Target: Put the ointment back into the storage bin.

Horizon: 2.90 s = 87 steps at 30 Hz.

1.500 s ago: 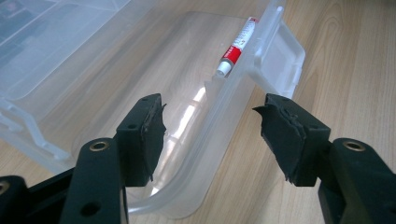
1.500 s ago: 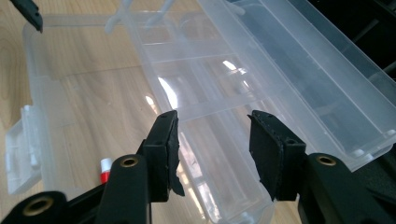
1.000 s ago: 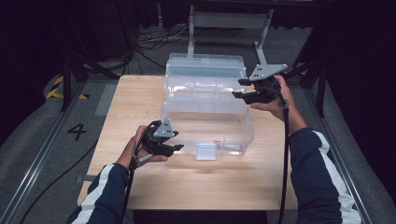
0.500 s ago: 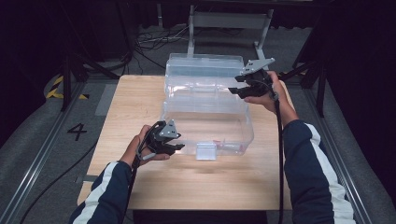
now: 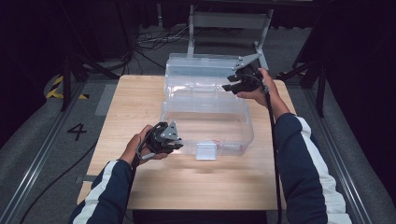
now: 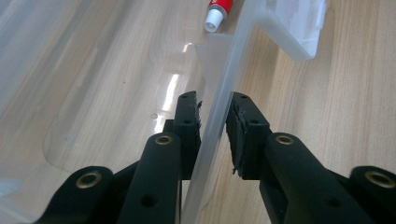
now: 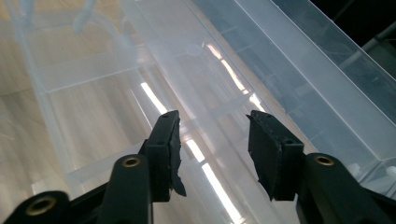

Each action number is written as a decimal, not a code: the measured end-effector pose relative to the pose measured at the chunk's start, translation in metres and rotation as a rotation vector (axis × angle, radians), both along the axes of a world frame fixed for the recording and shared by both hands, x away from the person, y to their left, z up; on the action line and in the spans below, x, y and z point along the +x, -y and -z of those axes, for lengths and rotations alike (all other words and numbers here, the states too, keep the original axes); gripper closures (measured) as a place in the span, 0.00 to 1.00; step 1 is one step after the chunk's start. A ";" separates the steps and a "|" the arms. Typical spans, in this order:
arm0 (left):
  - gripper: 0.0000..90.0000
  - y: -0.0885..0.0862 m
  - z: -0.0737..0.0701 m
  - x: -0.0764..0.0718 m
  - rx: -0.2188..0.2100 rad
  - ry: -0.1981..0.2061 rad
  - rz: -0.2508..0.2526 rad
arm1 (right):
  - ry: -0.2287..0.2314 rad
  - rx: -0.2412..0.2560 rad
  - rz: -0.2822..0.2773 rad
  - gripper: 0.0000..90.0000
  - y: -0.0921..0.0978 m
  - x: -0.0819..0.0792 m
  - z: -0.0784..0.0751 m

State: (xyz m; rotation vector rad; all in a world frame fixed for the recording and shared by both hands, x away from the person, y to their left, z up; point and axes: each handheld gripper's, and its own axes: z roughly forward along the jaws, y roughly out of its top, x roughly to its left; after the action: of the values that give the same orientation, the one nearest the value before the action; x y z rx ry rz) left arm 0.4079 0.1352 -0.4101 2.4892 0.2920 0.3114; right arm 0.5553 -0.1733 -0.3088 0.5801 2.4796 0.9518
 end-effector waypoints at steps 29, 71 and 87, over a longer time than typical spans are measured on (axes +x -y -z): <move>0.84 0.000 0.001 0.005 -0.009 -0.031 0.005 | -0.040 -0.107 -0.064 0.83 -0.012 0.010 -0.001; 0.79 0.003 0.004 0.003 -0.035 -0.054 -0.063 | -0.017 -0.174 -0.196 0.95 -0.017 -0.015 -0.016; 0.78 0.002 0.005 0.002 -0.052 -0.060 -0.072 | -0.009 -0.156 -0.210 0.96 -0.014 -0.032 -0.018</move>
State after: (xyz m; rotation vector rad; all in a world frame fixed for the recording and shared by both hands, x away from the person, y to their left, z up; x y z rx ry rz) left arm 0.4101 0.1329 -0.4146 2.4435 0.4097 0.2560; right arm 0.5233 -0.1591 -0.2911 0.2778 2.6314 0.8209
